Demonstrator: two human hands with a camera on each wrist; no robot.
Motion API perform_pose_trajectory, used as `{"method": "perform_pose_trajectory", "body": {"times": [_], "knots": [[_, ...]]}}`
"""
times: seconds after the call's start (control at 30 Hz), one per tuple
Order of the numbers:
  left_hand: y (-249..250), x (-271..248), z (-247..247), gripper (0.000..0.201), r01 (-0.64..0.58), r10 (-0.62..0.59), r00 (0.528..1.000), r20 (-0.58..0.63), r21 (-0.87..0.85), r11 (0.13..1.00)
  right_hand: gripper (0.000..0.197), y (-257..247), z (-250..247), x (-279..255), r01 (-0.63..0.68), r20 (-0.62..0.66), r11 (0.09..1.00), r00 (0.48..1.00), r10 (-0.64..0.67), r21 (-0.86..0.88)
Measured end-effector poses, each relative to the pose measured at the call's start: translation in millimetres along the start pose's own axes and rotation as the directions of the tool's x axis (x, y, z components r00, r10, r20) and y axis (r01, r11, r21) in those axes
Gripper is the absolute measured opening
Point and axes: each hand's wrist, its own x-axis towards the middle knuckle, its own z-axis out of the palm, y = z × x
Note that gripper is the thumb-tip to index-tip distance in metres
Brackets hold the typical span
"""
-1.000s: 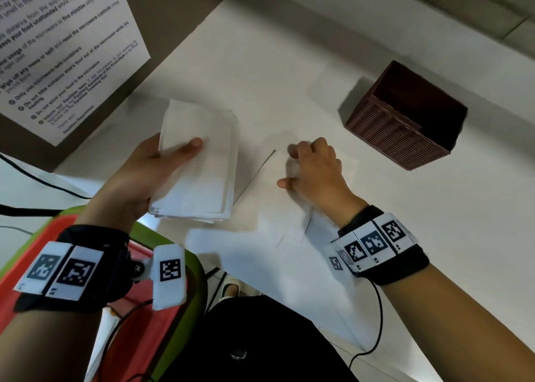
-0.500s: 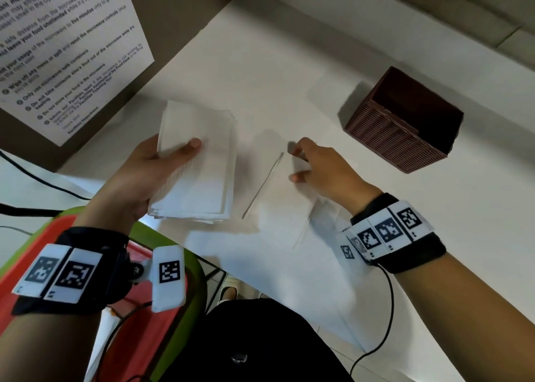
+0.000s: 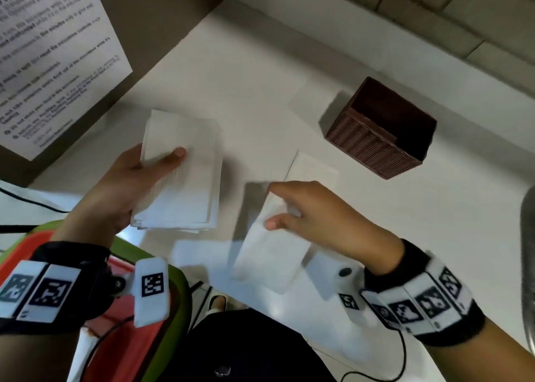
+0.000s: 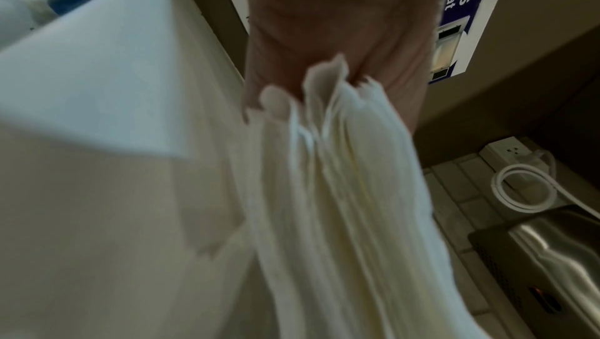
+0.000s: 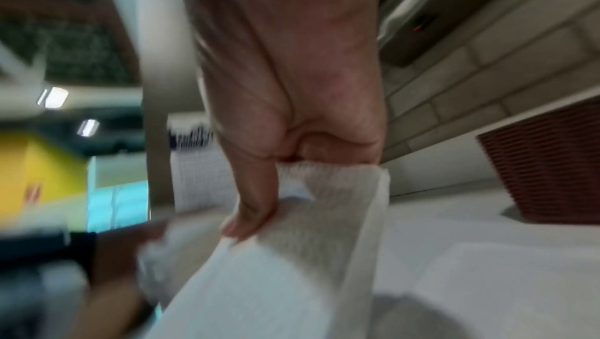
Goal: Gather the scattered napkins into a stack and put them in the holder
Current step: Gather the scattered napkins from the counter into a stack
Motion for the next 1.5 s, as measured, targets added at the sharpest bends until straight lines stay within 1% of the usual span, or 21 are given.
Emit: {"method": "perform_pose_trajectory", "body": {"times": [0.03, 0.13, 0.17, 0.23, 0.3, 0.37, 0.43, 0.6, 0.63, 0.73, 0.8, 0.87, 0.97, 1.03, 1.07, 1.17, 1.23, 1.3, 1.33, 1.4, 1.5], "knots": [[0.1, 0.9, 0.5, 0.037, -0.002, 0.002, 1.000, -0.002, -0.012, 1.000, 0.017, 3.8, -8.4, -14.3, -0.002, 0.035, 0.998, 0.999, 0.000, 0.062], [-0.1, 3.8, 1.9, 0.052, -0.006, 0.006, 1.000, 0.002, -0.017, 1.000, 0.024, 18.0, -37.8, -39.6, -0.089, 0.141, 0.975, 0.988, 0.060, 0.205], [-0.8, 4.6, 2.9, 0.052, -0.002, 0.002, 1.000, 0.003, -0.014, 1.000, 0.023, 23.4, -46.9, -41.0, -0.109, 0.152, 0.955, 0.986, 0.068, 0.278], [-2.2, 4.8, 8.4, 0.041, 0.007, -0.007, 1.000, 0.013, -0.010, 1.000, 0.020, 39.3, -58.7, -32.6, -0.145, 0.106, 0.919, 0.988, 0.113, 0.366], [-3.0, 3.5, 16.3, 0.029, 0.010, -0.010, 1.000, 0.029, -0.002, 1.000, 0.011, 59.2, -61.6, -10.0, -0.198, 0.041, 0.922, 0.980, 0.195, 0.332], [-3.8, 2.2, 23.8, 0.025, 0.014, -0.014, 0.999, 0.045, 0.011, 1.000, 0.013, 78.3, -55.7, 17.3, -0.265, 0.018, 0.929, 0.963, 0.270, 0.260], [-4.1, 0.8, 29.0, 0.019, 0.021, -0.022, 0.998, 0.055, 0.020, 1.000, 0.028, 85.3, -47.8, 39.1, -0.296, 0.022, 0.940, 0.955, 0.296, 0.170], [-6.2, -3.1, 35.6, 0.013, 0.027, -0.029, 0.997, 0.074, 0.022, 0.999, 0.062, 81.4, -43.3, 60.8, -0.277, -0.018, 0.961, 0.961, 0.277, -0.004], [-6.5, -3.8, 36.4, 0.013, 0.029, -0.031, 0.997, 0.074, 0.022, 0.999, 0.061, 83.5, -42.3, 62.5, -0.281, -0.025, 0.960, 0.960, 0.281, -0.013], [-6.8, -5.0, 37.7, 0.016, 0.034, -0.037, 0.996, 0.078, 0.034, 0.999, 0.036, 83.0, -42.9, 63.4, -0.267, -0.082, 0.963, 0.960, 0.268, 0.032], [-7.4, -5.2, 37.9, 0.020, 0.038, -0.041, 0.996, 0.078, 0.038, 0.999, 0.038, 82.0, -46.4, 63.2, -0.255, -0.108, 0.965, 0.959, 0.261, 0.068], [-7.5, -5.3, 38.7, 0.021, 0.044, -0.047, 0.996, 0.081, 0.041, 0.998, 0.030, 81.9, -51.6, 62.7, -0.243, -0.107, 0.970, 0.964, 0.245, 0.028], [-8.4, -5.1, 38.8, 0.016, 0.044, -0.050, 0.994, 0.093, 0.058, 0.997, 0.030, 79.7, -60.9, 64.6, -0.240, -0.043, 0.970, 0.970, 0.238, -0.042], [-8.3, -5.3, 40.1, 0.013, 0.045, -0.053, 0.993, 0.107, 0.074, 0.996, 0.029, 75.8, -63.2, 67.6, -0.232, -0.058, 0.970, 0.972, 0.228, -0.071], [-8.1, -5.7, 41.0, 0.012, 0.045, -0.054, 0.993, 0.110, 0.079, 0.996, 0.035, 73.8, -62.1, 69.6, -0.228, -0.057, 0.970, 0.973, 0.224, -0.088], [-7.3, -6.3, 42.6, 0.011, 0.044, -0.053, 0.991, 0.121, 0.076, 0.996, 0.064, 74.9, -49.5, 75.8, -0.262, -0.041, 0.958, 0.965, 0.259, -0.118], [-6.7, -6.1, 43.8, 0.013, 0.046, -0.056, 0.990, 0.127, 0.077, 0.996, 0.079, 77.8, -39.1, 81.4, -0.311, -0.055, 0.913, 0.950, 0.308, -0.265], [-4.7, -5.9, 46.6, 0.015, 0.050, -0.060, 0.989, 0.133, 0.077, 0.996, 0.085, 77.1, -35.0, 84.5, -0.334, -0.063, 0.849, 0.939, 0.339, -0.409], [-3.0, -5.7, 48.8, 0.016, 0.050, -0.060, 0.989, 0.135, 0.077, 0.996, 0.083, 76.2, -35.8, 83.4, -0.327, -0.054, 0.846, 0.940, 0.337, -0.421], [1.6, -4.2, 54.0, 0.020, 0.039, -0.048, 0.991, 0.125, 0.074, 0.996, 0.073, 71.6, -41.0, 72.4, -0.280, -0.008, 0.888, 0.955, 0.298, -0.364], [11.9, -0.8, 64.1, 0.033, -0.020, 0.009, 0.992, 0.125, 0.091, 0.996, 0.043, 55.1, -54.0, 28.2, -0.192, 0.060, 0.960, 0.976, 0.208, -0.206]]}}
